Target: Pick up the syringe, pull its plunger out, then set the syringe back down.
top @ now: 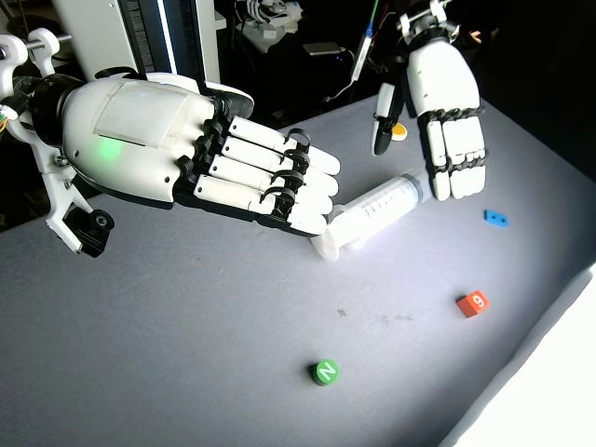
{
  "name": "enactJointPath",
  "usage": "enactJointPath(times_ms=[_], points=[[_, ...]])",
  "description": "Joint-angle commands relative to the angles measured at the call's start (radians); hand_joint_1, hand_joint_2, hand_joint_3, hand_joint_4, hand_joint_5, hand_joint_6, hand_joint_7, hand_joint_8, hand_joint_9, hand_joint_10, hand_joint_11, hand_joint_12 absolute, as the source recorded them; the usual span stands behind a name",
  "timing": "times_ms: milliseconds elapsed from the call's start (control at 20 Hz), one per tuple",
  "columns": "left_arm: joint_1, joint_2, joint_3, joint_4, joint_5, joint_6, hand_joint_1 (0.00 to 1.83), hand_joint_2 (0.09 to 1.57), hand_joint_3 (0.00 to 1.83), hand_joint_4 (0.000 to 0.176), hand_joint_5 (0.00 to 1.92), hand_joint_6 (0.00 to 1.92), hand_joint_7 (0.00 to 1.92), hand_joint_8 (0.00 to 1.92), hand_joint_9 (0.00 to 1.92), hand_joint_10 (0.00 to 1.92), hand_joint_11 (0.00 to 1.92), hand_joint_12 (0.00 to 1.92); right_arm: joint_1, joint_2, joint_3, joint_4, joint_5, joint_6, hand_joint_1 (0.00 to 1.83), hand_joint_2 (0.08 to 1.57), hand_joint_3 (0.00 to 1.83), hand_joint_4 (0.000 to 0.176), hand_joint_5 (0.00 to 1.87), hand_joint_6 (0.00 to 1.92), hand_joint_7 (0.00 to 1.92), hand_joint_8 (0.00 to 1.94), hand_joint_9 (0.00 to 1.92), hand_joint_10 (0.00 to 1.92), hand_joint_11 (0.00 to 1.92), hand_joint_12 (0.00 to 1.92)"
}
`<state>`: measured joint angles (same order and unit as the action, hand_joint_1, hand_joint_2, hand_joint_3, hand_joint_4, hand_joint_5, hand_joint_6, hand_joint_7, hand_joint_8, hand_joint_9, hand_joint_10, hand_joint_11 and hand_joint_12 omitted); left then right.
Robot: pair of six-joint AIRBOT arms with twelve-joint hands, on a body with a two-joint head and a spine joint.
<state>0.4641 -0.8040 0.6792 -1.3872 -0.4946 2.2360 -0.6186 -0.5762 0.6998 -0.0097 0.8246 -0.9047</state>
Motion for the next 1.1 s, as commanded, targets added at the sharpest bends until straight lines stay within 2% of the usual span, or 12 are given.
enactJointPath(times_ms=[0, 50, 150, 350, 700, 900, 1050], points=[[0.002, -0.014, 0.01, 0.037, -0.037, 0.003, 1.01, 1.02, 0.01, 0.0, 0.0, 0.0, 0.0, 0.0, 0.01, 0.0, 0.0, 0.2, 0.005, 0.004, -0.004, 0.013, 0.121, 0.001, 0.0, 1.08, 0.02, 0.0, 0.02, 0.01, 0.02, 0.01, 0.0, 0.0, 0.0, 0.0], [0.01, -0.024, 0.016, 0.034, -0.038, 0.003, 1.01, 1.03, 0.0, 0.0, 0.0, 0.0, 0.0, 0.0, 0.0, 0.0, 0.0, 0.18, 0.005, 0.004, -0.005, 0.013, 0.121, 0.0, 0.0, 1.09, 0.03, 0.0, 0.01, 0.0, 0.01, 0.0, 0.0, 0.0, 0.0, 0.0], [0.031, -0.053, 0.03, 0.029, -0.057, 0.003, 1.0, 1.01, 0.0, 0.0, 0.0, 0.0, 0.02, 0.0, 0.02, 0.0, 0.0, 0.32, 0.005, 0.003, -0.007, 0.013, 0.121, -0.003, 0.0, 1.1, 0.03, 0.0, 0.02, 0.01, 0.0, 0.0, 0.0, 0.0, 0.0, 0.0], [0.075, -0.101, 0.06, 0.022, -0.079, 0.003, 1.01, 1.03, 0.0, 0.0, 0.0, 0.0, 0.0, 0.0, 0.01, 0.0, 0.0, 0.21, 0.005, 0.003, -0.008, 0.013, 0.121, -0.006, 0.0, 1.13, 0.03, 0.0, 0.01, 0.0, 0.0, 0.0, 0.0, 0.0, 0.0, 0.0], [0.14, -0.169, 0.117, 0.008, -0.096, 0.003, 1.03, 1.0, 0.0, 0.0, 0.02, 0.0, 0.04, 0.0, 0.04, 0.0, 0.0, 0.31, 0.005, 0.003, -0.009, 0.013, 0.121, -0.008, 0.0, 1.13, 0.01, 0.0, 0.04, 0.01, 0.03, 0.01, 0.0, 0.0, 0.0, 0.0], [0.161, -0.203, 0.153, 0.008, -0.098, -0.001, 1.01, 1.02, 0.0, 0.0, 0.0, 0.0, 0.02, 0.0, 0.01, 0.0, 0.0, 0.21, 0.005, 0.003, -0.009, 0.013, 0.122, -0.008, 0.04, 1.14, 0.01, 0.0, 0.06, 0.01, 0.04, 0.01, 0.01, 0.0, 0.0, 0.0], [0.177, -0.226, 0.17, 0.009, -0.098, -0.003, 0.98, 1.04, 0.01, 0.0, 0.02, 0.0, 0.05, 0.0, 0.05, 0.0, 0.0, 0.31, 0.005, 0.002, -0.009, 0.012, 0.122, -0.008, 0.0, 1.15, 0.01, 0.0, 0.04, 0.0, 0.01, 0.0, 0.0, 0.0, 0.0, 0.0]])
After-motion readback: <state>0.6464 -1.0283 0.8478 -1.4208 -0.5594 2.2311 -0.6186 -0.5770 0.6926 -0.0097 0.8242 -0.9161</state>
